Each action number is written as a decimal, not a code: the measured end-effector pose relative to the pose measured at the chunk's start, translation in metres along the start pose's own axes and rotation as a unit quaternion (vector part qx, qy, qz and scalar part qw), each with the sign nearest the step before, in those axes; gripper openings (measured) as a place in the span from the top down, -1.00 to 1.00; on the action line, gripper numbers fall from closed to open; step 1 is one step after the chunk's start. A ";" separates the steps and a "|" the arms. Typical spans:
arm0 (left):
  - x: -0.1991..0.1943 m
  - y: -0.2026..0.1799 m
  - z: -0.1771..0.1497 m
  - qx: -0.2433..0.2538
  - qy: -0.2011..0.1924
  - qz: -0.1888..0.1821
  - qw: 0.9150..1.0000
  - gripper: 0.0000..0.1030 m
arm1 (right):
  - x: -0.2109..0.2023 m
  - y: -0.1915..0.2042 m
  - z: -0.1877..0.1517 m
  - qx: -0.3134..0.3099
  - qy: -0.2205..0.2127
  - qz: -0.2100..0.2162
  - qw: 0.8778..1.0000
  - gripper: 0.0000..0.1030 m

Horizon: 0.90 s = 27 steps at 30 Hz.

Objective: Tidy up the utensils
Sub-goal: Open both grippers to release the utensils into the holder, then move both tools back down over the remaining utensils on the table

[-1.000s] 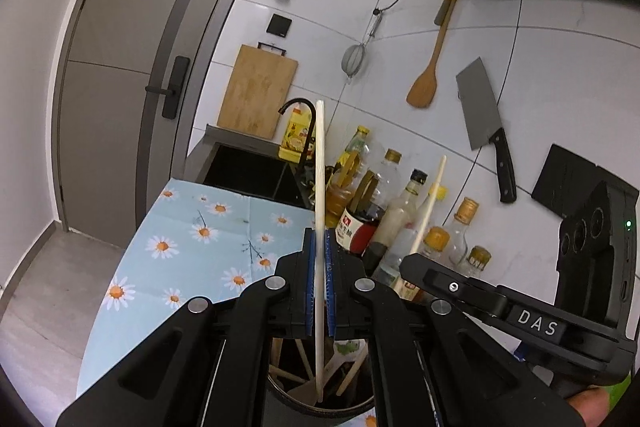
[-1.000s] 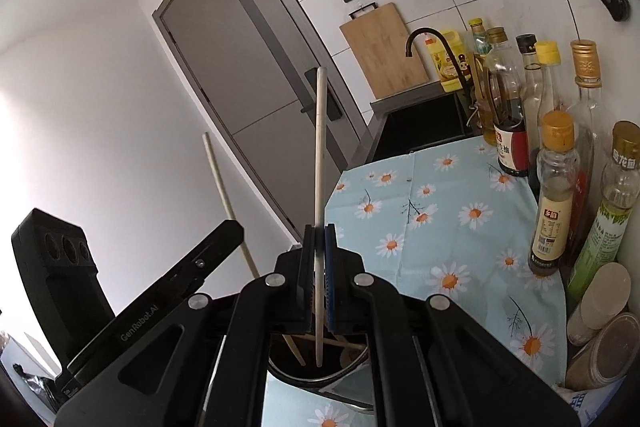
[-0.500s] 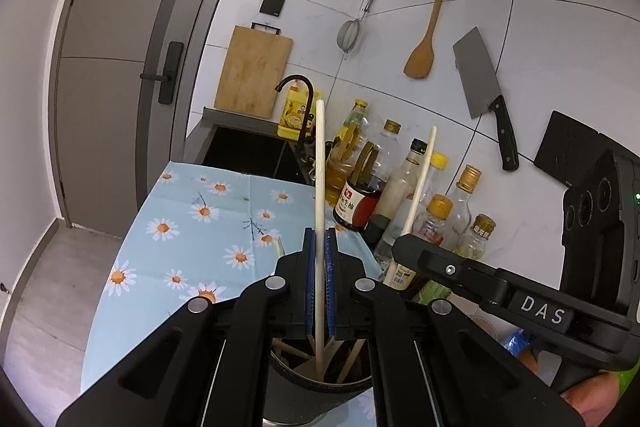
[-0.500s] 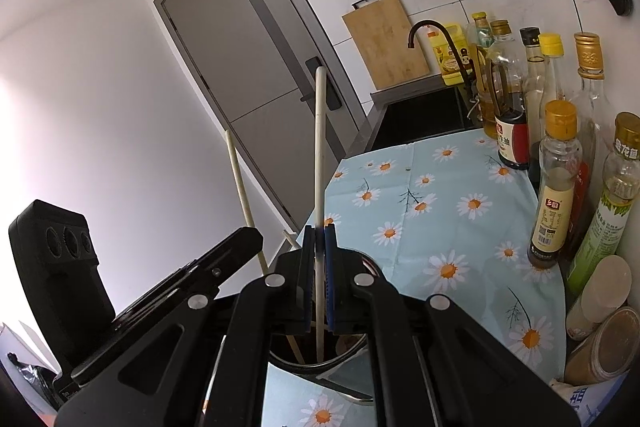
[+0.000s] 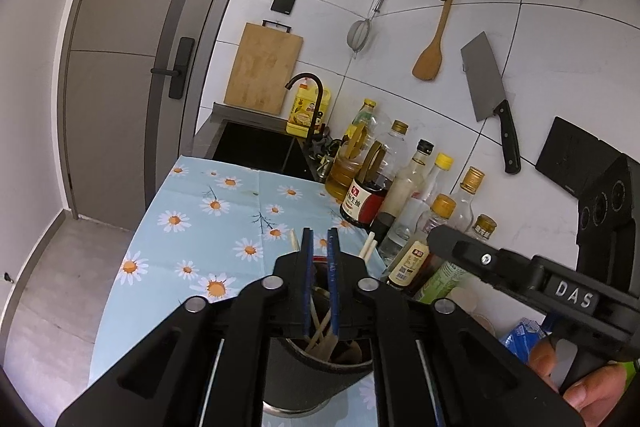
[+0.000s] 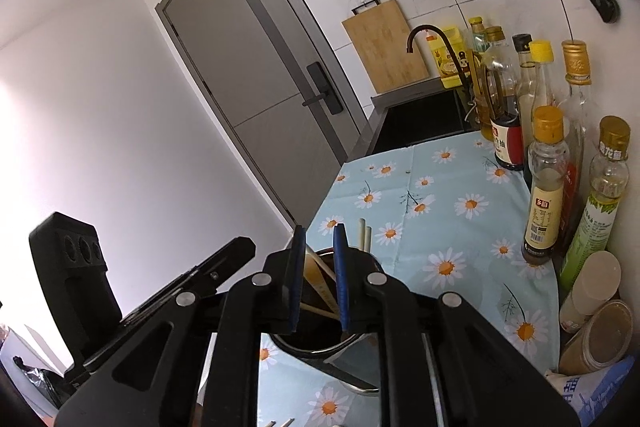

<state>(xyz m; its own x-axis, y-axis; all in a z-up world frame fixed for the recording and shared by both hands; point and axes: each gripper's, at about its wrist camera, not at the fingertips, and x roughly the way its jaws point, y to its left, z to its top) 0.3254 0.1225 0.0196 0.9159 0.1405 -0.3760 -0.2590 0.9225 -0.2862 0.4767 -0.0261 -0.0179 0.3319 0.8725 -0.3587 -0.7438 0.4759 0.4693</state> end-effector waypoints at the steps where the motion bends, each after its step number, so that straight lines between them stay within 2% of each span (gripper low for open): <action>1: -0.003 -0.001 0.000 0.003 0.000 0.000 1.000 0.79 | -0.003 0.001 0.000 0.000 -0.001 0.002 1.000 0.63; 2: -0.006 -0.002 0.000 0.006 -0.001 0.000 1.000 0.79 | -0.006 0.002 0.000 0.000 -0.002 0.003 1.000 0.57; 7: -0.027 -0.004 0.001 0.003 0.001 -0.001 1.000 0.77 | -0.022 0.005 0.000 0.007 0.002 0.016 1.000 0.57; 10: -0.042 -0.006 0.001 0.008 0.004 0.001 1.000 0.70 | -0.034 0.009 -0.003 0.008 0.003 0.024 1.000 0.57; 14: -0.062 -0.008 -0.003 0.021 0.013 0.010 1.000 0.67 | -0.048 0.014 -0.011 0.013 0.013 0.033 0.999 0.40; 18: -0.081 -0.007 -0.010 0.024 0.029 0.010 0.999 0.61 | -0.057 0.018 -0.019 0.014 0.029 0.038 0.999 0.35; 21: -0.090 -0.003 -0.016 0.025 0.045 0.025 0.998 0.56 | -0.061 0.020 -0.027 0.018 0.042 0.038 0.998 0.32; 25: -0.098 0.005 -0.028 0.021 0.074 0.030 0.997 0.56 | -0.066 0.021 -0.039 0.035 0.069 0.028 0.997 0.03; 27: -0.099 0.009 -0.034 0.019 0.093 0.036 0.995 0.56 | -0.066 0.023 -0.050 0.042 0.092 0.019 0.995 0.02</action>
<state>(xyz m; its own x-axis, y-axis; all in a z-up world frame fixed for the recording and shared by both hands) 0.2217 0.1048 0.0238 0.8219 0.1414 -0.5518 -0.3071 0.9259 -0.2202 0.4090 -0.0783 -0.0236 0.1875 0.8586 -0.4771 -0.7001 0.4575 0.5482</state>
